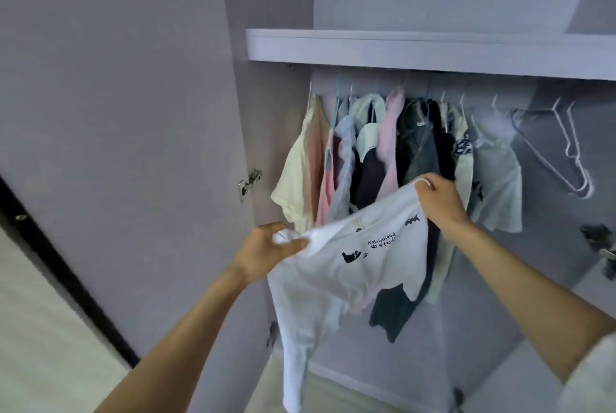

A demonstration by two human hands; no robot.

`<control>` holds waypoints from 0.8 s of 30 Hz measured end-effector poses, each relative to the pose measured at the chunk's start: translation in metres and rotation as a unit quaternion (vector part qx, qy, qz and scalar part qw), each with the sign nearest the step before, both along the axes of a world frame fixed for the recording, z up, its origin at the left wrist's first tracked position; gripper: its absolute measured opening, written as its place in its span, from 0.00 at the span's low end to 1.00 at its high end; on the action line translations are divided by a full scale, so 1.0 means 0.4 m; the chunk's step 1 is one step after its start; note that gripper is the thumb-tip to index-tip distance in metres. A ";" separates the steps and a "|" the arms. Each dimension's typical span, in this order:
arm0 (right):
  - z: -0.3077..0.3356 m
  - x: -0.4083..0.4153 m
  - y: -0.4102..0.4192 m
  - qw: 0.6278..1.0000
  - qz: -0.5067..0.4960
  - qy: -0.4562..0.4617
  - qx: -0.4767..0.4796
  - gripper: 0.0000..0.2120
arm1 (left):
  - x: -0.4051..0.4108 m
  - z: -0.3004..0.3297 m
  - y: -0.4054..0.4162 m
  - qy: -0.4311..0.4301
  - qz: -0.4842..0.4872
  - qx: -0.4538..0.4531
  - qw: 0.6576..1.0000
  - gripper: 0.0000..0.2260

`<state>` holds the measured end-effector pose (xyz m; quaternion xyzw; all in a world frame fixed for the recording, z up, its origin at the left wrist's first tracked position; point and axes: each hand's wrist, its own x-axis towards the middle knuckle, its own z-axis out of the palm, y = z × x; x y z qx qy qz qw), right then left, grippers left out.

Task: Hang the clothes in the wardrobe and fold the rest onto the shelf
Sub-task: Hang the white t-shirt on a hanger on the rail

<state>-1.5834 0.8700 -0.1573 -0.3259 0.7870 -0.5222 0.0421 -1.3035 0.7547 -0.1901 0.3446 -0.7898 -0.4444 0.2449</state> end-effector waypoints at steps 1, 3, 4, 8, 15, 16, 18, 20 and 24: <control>0.002 -0.029 0.017 1.000 -0.013 -0.020 -0.014 0.10 | -0.033 -0.003 -0.011 -0.006 0.021 -0.006 1.000 0.09; 0.005 -0.088 0.046 0.999 -0.028 -0.031 -0.025 0.11 | -0.105 -0.013 -0.032 -0.046 0.046 -0.044 0.997 0.14; 0.003 -0.116 0.059 0.999 -0.031 -0.030 -0.023 0.12 | -0.136 -0.017 -0.039 -0.057 0.058 -0.063 0.995 0.15; 0.002 -0.240 0.114 0.997 -0.069 -0.029 -0.025 0.18 | -0.282 -0.008 -0.052 0.002 0.084 -0.080 0.993 0.18; -0.015 -0.458 0.187 0.989 -0.130 -0.059 -0.031 0.18 | -0.583 0.032 0.008 0.056 0.001 -0.072 0.996 0.12; -0.016 -0.488 0.195 0.987 -0.140 -0.068 -0.035 0.17 | -0.623 0.042 0.015 0.032 -0.010 -0.083 0.996 0.15; -0.016 -0.532 0.205 0.984 -0.144 -0.094 -0.048 0.17 | -0.688 0.062 0.021 -0.039 -0.027 -0.119 0.992 0.21; -0.016 -0.571 0.210 0.985 -0.149 -0.075 -0.036 0.15 | -0.746 0.077 0.023 -0.061 -0.041 -0.157 0.985 0.19; -0.024 -0.659 0.228 0.918 -0.245 0.266 0.162 0.15 | -0.843 0.092 0.032 0.044 -0.056 -0.179 0.981 0.15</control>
